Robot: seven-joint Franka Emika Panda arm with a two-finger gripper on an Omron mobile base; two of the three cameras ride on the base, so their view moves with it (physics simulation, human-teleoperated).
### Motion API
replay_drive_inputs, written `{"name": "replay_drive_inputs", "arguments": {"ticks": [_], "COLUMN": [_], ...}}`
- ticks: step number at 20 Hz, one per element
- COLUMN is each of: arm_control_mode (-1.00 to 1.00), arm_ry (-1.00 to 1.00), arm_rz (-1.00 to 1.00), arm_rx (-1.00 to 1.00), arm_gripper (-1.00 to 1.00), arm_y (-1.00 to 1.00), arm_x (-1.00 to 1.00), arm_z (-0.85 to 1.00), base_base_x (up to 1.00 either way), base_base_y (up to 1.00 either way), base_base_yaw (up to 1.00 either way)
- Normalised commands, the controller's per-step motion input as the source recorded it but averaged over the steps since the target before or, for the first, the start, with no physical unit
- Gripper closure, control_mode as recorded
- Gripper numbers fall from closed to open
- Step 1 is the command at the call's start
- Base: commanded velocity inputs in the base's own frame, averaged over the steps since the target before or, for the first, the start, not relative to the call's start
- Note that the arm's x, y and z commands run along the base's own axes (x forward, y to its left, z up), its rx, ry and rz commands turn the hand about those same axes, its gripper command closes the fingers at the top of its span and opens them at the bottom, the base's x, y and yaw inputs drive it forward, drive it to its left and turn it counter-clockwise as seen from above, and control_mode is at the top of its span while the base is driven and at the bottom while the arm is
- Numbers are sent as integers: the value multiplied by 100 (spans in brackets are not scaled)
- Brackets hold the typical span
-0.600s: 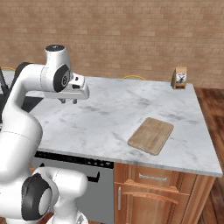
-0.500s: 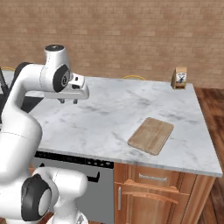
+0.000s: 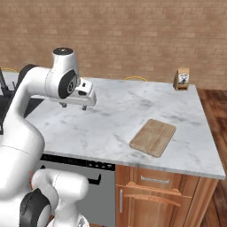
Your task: Open the drawer on the right and place the cutting tools on the cutting board.
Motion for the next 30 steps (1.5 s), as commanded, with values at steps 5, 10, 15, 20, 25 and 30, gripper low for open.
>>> {"name": "replay_drive_inputs", "arguments": {"ticks": [5,10,15,20,25,30], "arm_control_mode": [-100,-100,-100,-100,-100,-100], "arm_ry": [0,0,-6,-16,-12,-8], "arm_rz": [-4,-9,-16,-9,-8,-1], "arm_rx": [13,18,24,25,25,30], "arm_gripper": [-100,-100,-100,-100,-100,-100], "arm_y": [-66,-68,-62,-48,-43,-33], "arm_x": [-30,-45,-58,-66,-54,-16], "arm_z": [0,-2,-18,-36,-46,-43], "base_base_x": [0,0,0,0,0,0], "base_base_y": [0,0,0,0,0,0], "base_base_yaw": [0,0,0,0,0,0]}}
